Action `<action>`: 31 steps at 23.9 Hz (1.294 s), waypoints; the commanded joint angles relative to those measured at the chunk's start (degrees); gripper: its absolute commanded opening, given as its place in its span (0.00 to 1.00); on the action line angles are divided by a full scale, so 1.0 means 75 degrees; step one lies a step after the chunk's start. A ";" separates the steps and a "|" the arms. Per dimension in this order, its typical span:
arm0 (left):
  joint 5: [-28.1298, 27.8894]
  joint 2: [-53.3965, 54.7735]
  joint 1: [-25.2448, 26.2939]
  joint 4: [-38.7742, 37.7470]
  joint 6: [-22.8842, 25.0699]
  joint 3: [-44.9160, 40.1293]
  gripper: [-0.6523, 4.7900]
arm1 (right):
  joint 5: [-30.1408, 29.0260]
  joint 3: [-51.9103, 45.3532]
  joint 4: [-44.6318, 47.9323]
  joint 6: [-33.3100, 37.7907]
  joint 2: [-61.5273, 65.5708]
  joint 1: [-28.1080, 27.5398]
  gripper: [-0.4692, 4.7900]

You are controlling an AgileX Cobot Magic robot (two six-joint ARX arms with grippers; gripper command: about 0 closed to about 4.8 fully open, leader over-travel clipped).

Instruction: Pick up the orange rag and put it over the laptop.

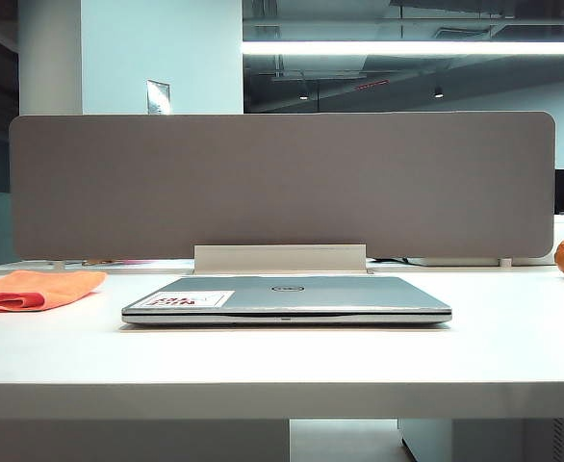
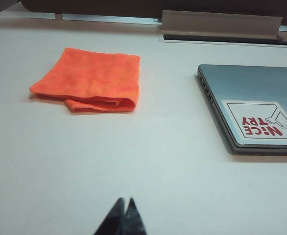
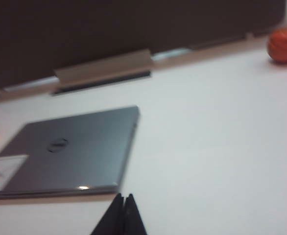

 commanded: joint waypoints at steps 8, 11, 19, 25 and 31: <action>-0.0029 0.0012 0.0003 -0.0096 0.0020 0.0009 0.11 | -0.1682 0.1142 -0.0787 0.0510 0.0003 0.0003 0.08; -0.0029 0.0012 0.0003 -0.0096 0.0029 0.0009 0.11 | -0.2702 0.1244 -0.0863 0.1035 0.0006 0.0003 0.08; -0.0224 0.0012 0.0003 -0.0003 -0.0822 0.0082 0.11 | -0.2993 0.1244 -0.1262 0.1049 0.0003 0.0003 0.08; -0.0539 0.0175 0.0003 -0.0061 -0.1370 0.0982 0.11 | -0.3809 0.1244 -0.1265 0.1055 0.0003 0.0003 0.08; -0.0542 0.1271 0.0003 -0.0058 -0.1367 0.1588 0.11 | -0.4185 0.1244 -0.1262 0.1052 0.0003 0.0003 0.08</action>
